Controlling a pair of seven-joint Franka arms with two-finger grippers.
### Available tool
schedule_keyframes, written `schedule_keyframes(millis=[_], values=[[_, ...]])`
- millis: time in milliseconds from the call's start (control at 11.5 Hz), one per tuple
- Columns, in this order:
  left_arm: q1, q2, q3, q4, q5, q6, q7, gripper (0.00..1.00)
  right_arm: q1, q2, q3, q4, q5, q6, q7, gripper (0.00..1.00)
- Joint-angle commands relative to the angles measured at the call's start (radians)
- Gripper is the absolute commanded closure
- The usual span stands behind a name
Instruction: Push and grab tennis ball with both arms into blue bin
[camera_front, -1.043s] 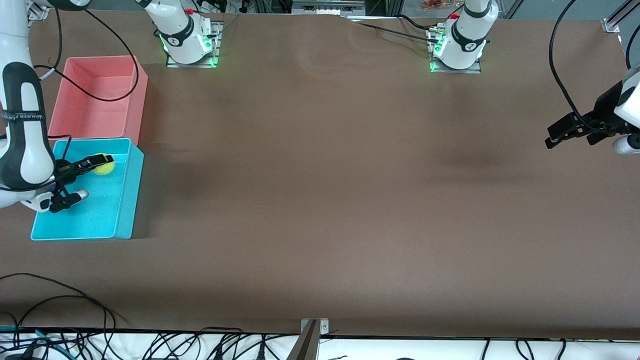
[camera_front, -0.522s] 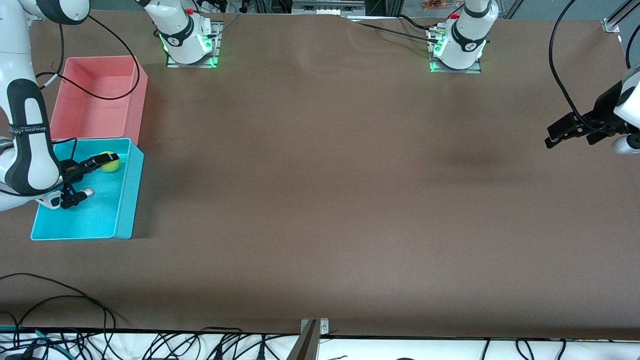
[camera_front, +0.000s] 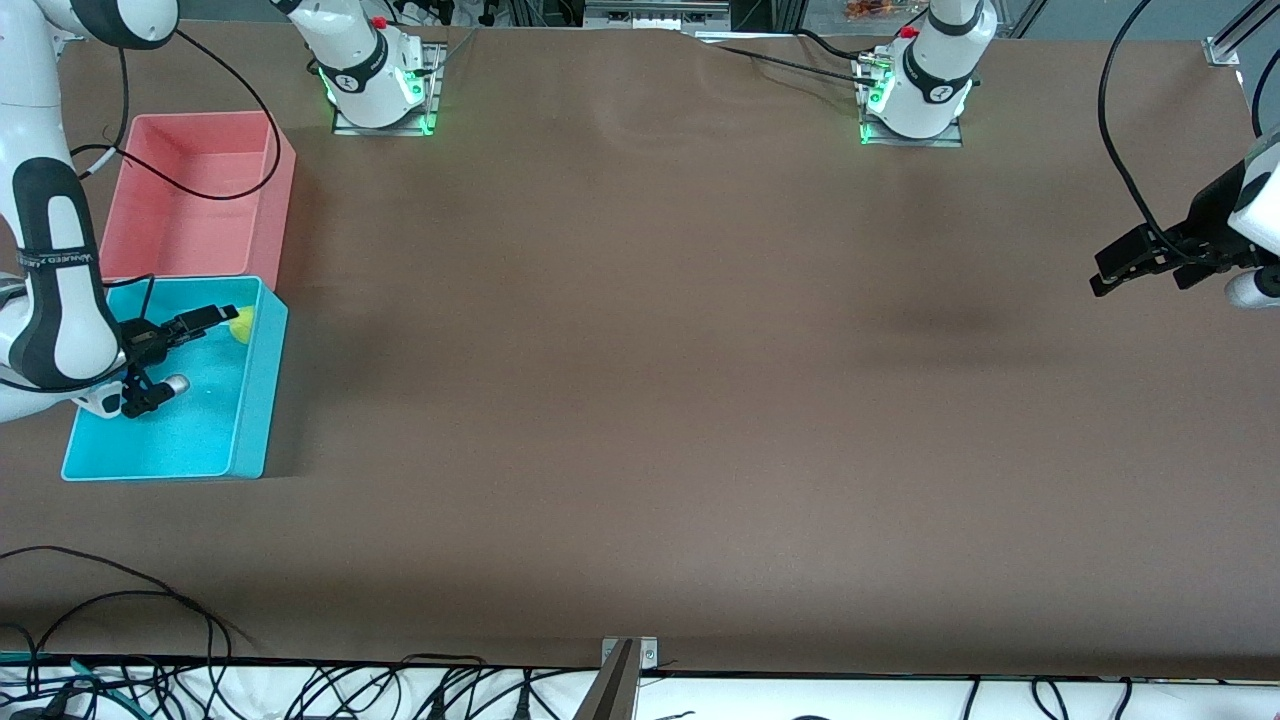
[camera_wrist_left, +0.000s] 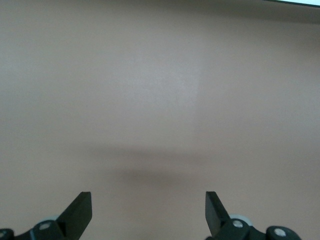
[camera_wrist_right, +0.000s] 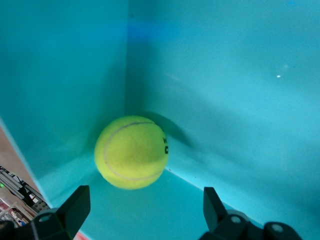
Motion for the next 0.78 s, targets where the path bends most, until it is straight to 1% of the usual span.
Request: schedule_keyframes(millis=[0, 435, 696], values=[[0.000, -0.019, -0.001, -0.005, 0.023, -0.014, 0.005, 0.00, -0.006, -0.027, 0.011, 0.005, 0.022, -0.012, -0.002, 0.00], [0.001, -0.021, 0.006, 0.000, 0.023, -0.033, 0.013, 0.00, -0.002, -0.102, 0.074, 0.054, 0.011, -0.045, 0.089, 0.00], [0.000, -0.021, 0.001, 0.001, 0.023, -0.033, 0.006, 0.00, 0.034, -0.164, 0.083, 0.087, -0.007, -0.088, 0.165, 0.00]])
